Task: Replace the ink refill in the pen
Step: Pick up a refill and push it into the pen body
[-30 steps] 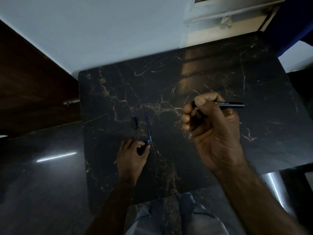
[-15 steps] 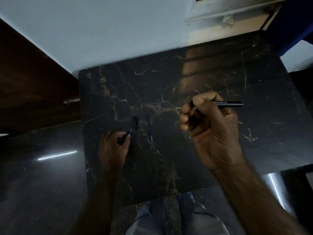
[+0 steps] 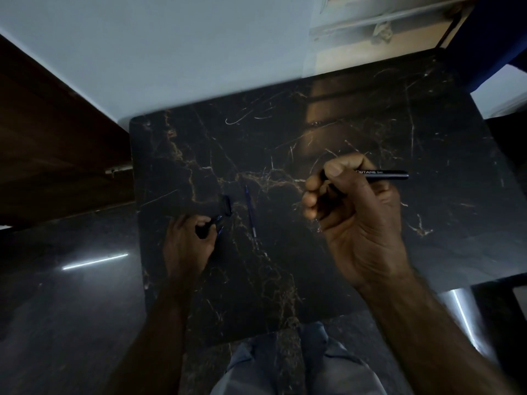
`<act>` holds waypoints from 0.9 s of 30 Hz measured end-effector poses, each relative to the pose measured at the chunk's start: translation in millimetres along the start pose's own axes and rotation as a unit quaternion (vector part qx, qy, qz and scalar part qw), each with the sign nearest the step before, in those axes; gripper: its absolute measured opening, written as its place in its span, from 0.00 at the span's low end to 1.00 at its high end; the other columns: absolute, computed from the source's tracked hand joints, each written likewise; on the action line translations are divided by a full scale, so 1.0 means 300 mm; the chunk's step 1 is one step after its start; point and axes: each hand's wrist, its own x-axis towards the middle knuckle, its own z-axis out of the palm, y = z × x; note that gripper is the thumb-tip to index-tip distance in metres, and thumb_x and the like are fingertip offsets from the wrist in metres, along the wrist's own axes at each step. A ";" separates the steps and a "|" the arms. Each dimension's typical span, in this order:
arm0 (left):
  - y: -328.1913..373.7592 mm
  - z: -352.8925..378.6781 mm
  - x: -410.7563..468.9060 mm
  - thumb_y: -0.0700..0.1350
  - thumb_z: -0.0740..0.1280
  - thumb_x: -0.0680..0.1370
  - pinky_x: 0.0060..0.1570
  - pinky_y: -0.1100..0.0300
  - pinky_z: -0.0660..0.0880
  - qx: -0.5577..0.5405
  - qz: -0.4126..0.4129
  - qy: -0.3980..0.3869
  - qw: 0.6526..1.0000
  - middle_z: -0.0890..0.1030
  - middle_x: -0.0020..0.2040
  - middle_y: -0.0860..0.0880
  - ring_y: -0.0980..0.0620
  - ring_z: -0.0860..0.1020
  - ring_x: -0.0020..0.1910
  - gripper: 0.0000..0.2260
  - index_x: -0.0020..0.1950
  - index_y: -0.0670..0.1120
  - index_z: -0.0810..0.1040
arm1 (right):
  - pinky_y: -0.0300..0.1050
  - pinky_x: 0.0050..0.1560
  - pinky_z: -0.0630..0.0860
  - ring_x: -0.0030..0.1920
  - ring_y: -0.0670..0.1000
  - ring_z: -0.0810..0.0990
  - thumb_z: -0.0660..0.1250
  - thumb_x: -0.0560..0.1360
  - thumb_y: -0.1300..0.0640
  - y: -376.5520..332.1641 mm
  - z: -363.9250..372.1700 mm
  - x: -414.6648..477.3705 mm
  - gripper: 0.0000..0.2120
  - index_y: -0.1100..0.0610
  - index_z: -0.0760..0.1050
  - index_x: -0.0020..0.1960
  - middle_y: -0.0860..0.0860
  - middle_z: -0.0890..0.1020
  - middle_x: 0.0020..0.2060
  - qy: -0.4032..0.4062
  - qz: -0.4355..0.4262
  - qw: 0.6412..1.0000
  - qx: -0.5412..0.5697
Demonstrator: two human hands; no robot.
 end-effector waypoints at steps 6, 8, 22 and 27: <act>-0.006 -0.001 -0.005 0.52 0.73 0.77 0.55 0.45 0.81 -0.012 -0.006 -0.004 1.000 0.81 0.56 0.51 0.49 0.80 0.55 0.14 0.61 0.53 0.79 | 0.44 0.34 0.78 0.36 0.53 0.81 0.62 0.81 0.67 0.002 0.004 -0.003 0.07 0.61 0.74 0.45 0.57 0.82 0.38 -0.005 -0.001 1.000 -0.001; -0.005 -0.001 -0.006 0.53 0.73 0.77 0.55 0.46 0.81 -0.011 -0.014 -0.008 1.000 0.81 0.57 0.51 0.50 0.80 0.57 0.14 0.62 0.54 0.79 | 0.44 0.34 0.78 0.36 0.53 0.81 0.62 0.80 0.67 0.003 0.005 -0.005 0.07 0.61 0.75 0.44 0.57 0.82 0.38 -0.006 -0.002 1.000 0.000; 0.097 -0.036 -0.016 0.54 0.71 0.79 0.48 0.52 0.81 -0.040 0.078 0.073 0.993 0.83 0.50 0.52 0.53 0.81 0.48 0.11 0.58 0.52 0.80 | 0.44 0.33 0.77 0.35 0.52 0.81 0.63 0.79 0.66 0.001 -0.001 -0.008 0.06 0.61 0.74 0.44 0.57 0.82 0.37 0.001 -0.003 1.000 0.002; 0.294 -0.012 0.022 0.60 0.71 0.79 0.46 0.56 0.81 -0.003 0.033 -0.011 0.999 0.86 0.44 0.56 0.54 0.84 0.44 0.11 0.50 0.52 0.84 | 0.44 0.33 0.77 0.35 0.52 0.81 0.62 0.79 0.66 -0.002 0.008 -0.010 0.07 0.59 0.75 0.43 0.56 0.82 0.37 -0.002 -0.003 1.000 -0.003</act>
